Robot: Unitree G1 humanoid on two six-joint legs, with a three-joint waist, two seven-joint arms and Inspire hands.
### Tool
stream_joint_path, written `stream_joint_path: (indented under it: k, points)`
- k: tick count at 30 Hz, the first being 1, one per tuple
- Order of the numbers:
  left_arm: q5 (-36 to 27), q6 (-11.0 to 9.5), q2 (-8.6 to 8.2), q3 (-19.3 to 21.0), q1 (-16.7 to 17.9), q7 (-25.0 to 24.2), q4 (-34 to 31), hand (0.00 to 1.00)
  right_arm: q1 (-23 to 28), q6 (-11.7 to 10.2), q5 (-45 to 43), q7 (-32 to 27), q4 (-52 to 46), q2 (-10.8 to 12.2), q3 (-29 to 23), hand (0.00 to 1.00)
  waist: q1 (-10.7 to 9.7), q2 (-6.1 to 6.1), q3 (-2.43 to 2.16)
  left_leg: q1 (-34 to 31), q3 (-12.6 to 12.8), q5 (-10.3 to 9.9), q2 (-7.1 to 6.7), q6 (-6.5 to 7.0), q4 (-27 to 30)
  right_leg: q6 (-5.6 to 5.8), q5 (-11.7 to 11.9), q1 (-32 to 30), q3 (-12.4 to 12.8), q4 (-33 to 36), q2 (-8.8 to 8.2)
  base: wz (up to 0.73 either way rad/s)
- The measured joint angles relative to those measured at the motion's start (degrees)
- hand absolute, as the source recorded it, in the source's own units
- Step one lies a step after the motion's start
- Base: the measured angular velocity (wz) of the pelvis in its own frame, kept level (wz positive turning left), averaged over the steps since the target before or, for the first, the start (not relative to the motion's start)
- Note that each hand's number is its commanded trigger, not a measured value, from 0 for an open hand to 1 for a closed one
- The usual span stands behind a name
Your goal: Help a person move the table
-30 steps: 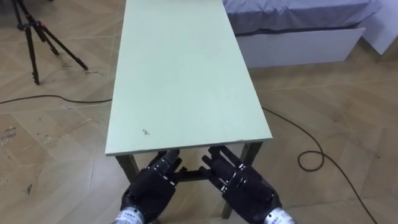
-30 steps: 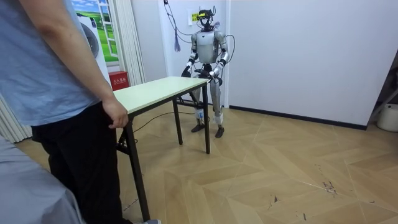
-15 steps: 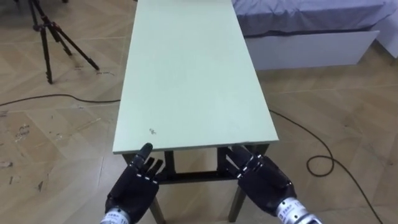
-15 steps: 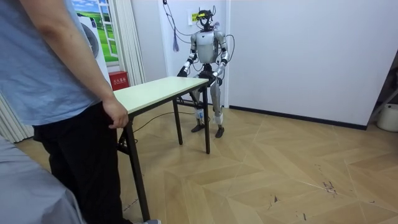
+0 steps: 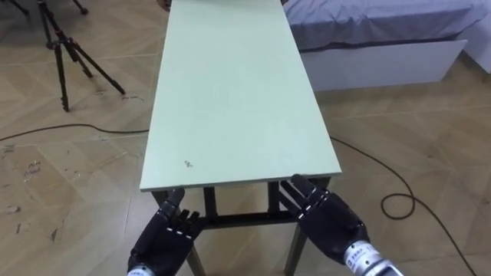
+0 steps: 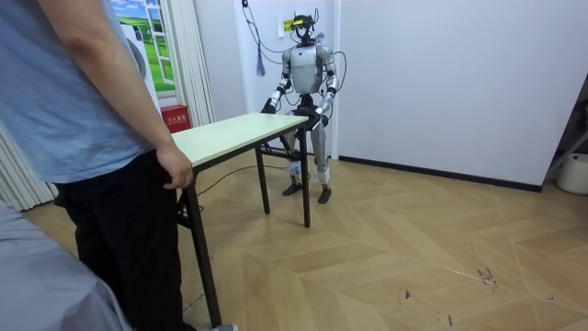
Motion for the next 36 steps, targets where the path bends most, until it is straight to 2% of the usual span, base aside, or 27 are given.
stream_joint_path:
  k: [6,11,18,22,27,33,36]
  points:
    - [0.00,0.61,0.00,0.13,-0.15,0.46,-0.46,0.00,0.00,-0.04,2.36,-1.66,0.01,0.76,-0.02,0.00,0.35,-0.02,0.01,-0.01,-0.08,0.00,0.00,0.00,0.03,0.00,0.00,-0.01,0.00,-0.02,0.00,0.00]
    - [0.00,0.73,0.00,0.16,-0.40,2.46,-5.22,0.00,-0.34,-0.06,4.20,-1.65,0.01,0.87,-0.04,0.00,0.94,-0.44,-0.20,-0.73,-0.10,0.00,0.05,0.00,0.37,-0.11,0.07,-0.54,-0.06,0.06,0.00,0.00]
    - [0.02,0.77,0.00,0.57,-1.62,6.59,-11.54,0.00,-0.93,-0.05,4.08,-1.71,0.09,1.25,-0.05,0.00,0.81,-0.43,-0.15,-0.98,-0.12,0.00,0.12,-0.01,0.49,-0.24,0.16,-0.75,-0.13,0.01,0.03,0.00]
    - [0.39,0.85,0.00,0.83,-1.88,13.43,-16.46,0.00,-0.90,-0.12,4.12,-1.71,0.08,2.52,-0.58,0.00,0.64,-0.55,-0.04,-1.09,-0.39,0.02,0.12,-0.04,0.49,-0.26,0.17,-0.86,-0.14,-0.01,0.04,0.00]
    - [0.65,0.88,0.01,0.83,-1.87,19.97,-20.34,0.00,-0.91,-0.16,4.33,-1.40,0.02,2.89,-0.72,0.00,0.85,-0.54,0.01,-1.80,-0.46,0.02,0.14,-0.04,0.83,-0.35,0.23,-1.40,-0.11,-0.02,0.05,0.00]
    - [0.59,0.89,0.03,0.83,-1.89,26.94,-24.27,0.00,-0.95,-0.15,4.26,-0.84,-0.04,3.09,-1.13,0.00,0.80,-0.33,0.15,-2.73,-0.94,0.03,0.44,-0.04,1.50,-0.47,0.32,-1.82,-0.21,-0.09,0.24,0.02]
    - [0.56,0.88,0.04,0.83,-2.17,28.19,-24.51,0.00,-0.97,-0.22,4.31,-0.53,-0.04,2.91,-1.22,0.00,0.79,-0.01,0.34,-2.62,-1.18,0.04,0.49,-0.07,1.56,-0.48,0.32,-1.83,-0.27,-0.10,0.27,0.00]
